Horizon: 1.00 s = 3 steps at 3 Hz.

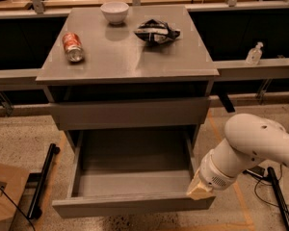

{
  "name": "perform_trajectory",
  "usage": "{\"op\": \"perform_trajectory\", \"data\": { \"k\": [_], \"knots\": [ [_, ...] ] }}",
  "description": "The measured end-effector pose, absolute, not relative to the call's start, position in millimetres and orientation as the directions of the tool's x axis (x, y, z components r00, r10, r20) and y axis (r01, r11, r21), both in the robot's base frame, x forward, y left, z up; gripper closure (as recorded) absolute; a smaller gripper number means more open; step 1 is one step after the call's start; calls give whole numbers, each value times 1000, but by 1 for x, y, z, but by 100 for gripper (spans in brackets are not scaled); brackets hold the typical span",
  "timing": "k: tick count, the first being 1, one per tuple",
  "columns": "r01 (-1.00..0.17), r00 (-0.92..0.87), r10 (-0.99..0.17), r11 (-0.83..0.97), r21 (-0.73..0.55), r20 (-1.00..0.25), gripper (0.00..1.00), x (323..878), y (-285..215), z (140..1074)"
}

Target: Close middle drawer

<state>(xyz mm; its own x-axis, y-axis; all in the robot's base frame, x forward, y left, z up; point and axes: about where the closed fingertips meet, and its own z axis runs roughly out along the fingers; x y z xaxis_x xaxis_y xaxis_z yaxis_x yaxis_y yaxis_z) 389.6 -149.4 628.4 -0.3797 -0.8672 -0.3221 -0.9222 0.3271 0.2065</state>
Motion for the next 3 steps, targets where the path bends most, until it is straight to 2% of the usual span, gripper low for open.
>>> {"op": "perform_trajectory", "data": {
  "k": [3],
  "knots": [
    [-841, -516, -810, 417, 343, -280, 100, 401, -154, 473]
  ]
}}
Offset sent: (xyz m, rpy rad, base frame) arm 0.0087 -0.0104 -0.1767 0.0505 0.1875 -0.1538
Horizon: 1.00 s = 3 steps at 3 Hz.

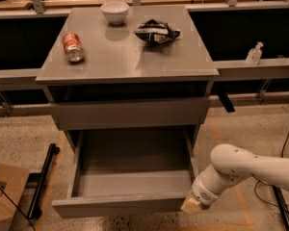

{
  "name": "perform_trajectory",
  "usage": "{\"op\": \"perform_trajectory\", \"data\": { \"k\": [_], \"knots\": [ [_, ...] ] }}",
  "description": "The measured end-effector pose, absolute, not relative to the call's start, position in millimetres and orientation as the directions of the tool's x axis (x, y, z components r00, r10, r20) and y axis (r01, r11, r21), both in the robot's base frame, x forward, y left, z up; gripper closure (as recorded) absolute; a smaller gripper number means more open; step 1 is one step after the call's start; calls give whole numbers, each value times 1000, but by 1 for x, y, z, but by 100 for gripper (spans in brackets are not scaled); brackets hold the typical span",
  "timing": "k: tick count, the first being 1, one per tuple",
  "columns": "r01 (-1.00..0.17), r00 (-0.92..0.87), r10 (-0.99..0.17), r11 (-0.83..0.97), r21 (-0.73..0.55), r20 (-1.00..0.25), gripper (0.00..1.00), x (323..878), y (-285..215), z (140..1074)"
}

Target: Close middle drawer

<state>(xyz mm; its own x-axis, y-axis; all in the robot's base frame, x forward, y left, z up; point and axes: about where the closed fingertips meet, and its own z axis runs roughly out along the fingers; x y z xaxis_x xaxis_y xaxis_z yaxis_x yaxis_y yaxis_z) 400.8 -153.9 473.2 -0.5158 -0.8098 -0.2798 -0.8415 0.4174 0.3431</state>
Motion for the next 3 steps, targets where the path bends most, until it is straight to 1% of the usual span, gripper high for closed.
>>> {"op": "perform_trajectory", "data": {
  "k": [1, 2, 3],
  "knots": [
    [-807, -561, -785, 446, 387, -264, 100, 412, -150, 416],
    [-807, -561, -785, 446, 387, -264, 100, 412, -150, 416],
    [-783, -590, -762, 459, 420, -267, 100, 414, -151, 407]
  ]
}}
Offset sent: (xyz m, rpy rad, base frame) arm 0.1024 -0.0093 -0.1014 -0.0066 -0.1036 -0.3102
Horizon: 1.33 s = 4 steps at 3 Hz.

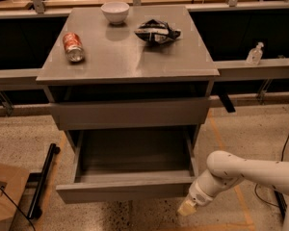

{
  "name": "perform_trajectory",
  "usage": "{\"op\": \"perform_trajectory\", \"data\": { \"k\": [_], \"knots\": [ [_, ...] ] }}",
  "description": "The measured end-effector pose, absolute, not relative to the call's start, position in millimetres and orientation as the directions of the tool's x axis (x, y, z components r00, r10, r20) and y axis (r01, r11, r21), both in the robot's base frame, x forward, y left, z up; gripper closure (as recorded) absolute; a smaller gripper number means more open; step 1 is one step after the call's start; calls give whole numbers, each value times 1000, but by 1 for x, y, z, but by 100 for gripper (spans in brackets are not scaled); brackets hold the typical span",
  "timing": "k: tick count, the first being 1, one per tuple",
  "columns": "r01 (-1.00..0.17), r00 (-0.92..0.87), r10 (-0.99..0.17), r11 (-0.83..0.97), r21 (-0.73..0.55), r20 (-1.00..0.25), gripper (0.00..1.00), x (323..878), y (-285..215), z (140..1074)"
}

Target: Close middle drawer

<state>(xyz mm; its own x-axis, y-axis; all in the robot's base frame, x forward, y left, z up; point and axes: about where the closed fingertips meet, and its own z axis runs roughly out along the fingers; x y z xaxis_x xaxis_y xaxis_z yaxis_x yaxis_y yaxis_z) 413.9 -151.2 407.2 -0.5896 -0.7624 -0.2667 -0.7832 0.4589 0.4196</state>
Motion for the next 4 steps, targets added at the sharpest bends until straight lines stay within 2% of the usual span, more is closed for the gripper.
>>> {"op": "perform_trajectory", "data": {
  "k": [1, 2, 3, 4],
  "knots": [
    [-801, -586, -747, 477, 361, -313, 100, 458, -141, 392],
    [-818, -570, -749, 477, 322, -338, 100, 476, -137, 392],
    [-863, -480, -731, 494, 110, -485, 100, 576, -124, 425],
    [-854, -492, -720, 509, 109, -489, 100, 578, -126, 426]
  ]
}}
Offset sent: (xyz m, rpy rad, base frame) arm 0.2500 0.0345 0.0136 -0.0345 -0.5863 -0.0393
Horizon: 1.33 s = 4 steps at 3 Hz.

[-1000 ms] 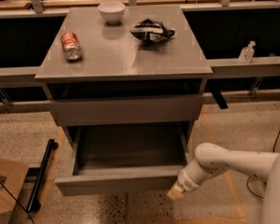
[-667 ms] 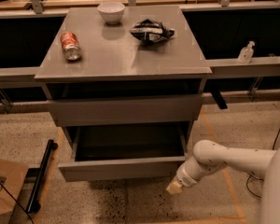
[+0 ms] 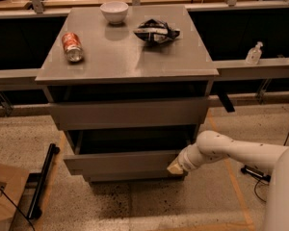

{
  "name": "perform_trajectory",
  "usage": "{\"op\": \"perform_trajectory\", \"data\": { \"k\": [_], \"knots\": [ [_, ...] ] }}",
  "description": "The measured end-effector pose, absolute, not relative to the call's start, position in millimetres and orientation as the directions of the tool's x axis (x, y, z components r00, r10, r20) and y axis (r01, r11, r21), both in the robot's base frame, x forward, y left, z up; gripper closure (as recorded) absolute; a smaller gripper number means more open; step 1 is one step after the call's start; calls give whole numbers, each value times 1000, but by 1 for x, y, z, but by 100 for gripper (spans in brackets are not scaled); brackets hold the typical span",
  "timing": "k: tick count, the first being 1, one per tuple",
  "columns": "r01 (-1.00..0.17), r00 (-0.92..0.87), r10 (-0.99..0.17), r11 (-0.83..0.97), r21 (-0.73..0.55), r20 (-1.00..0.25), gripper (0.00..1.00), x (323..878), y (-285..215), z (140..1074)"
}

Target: Close middle drawer

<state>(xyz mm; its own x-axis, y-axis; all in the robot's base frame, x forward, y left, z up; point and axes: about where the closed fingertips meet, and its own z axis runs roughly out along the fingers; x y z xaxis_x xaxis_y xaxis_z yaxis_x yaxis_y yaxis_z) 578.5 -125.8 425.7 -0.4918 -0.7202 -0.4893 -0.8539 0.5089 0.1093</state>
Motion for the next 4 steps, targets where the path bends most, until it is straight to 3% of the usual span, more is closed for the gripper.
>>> {"op": "perform_trajectory", "data": {
  "k": [1, 4],
  "knots": [
    [-840, -516, -713, 530, 116, -475, 100, 563, -127, 408],
    [-777, -356, -663, 602, -186, -658, 100, 693, -126, 426]
  ]
}}
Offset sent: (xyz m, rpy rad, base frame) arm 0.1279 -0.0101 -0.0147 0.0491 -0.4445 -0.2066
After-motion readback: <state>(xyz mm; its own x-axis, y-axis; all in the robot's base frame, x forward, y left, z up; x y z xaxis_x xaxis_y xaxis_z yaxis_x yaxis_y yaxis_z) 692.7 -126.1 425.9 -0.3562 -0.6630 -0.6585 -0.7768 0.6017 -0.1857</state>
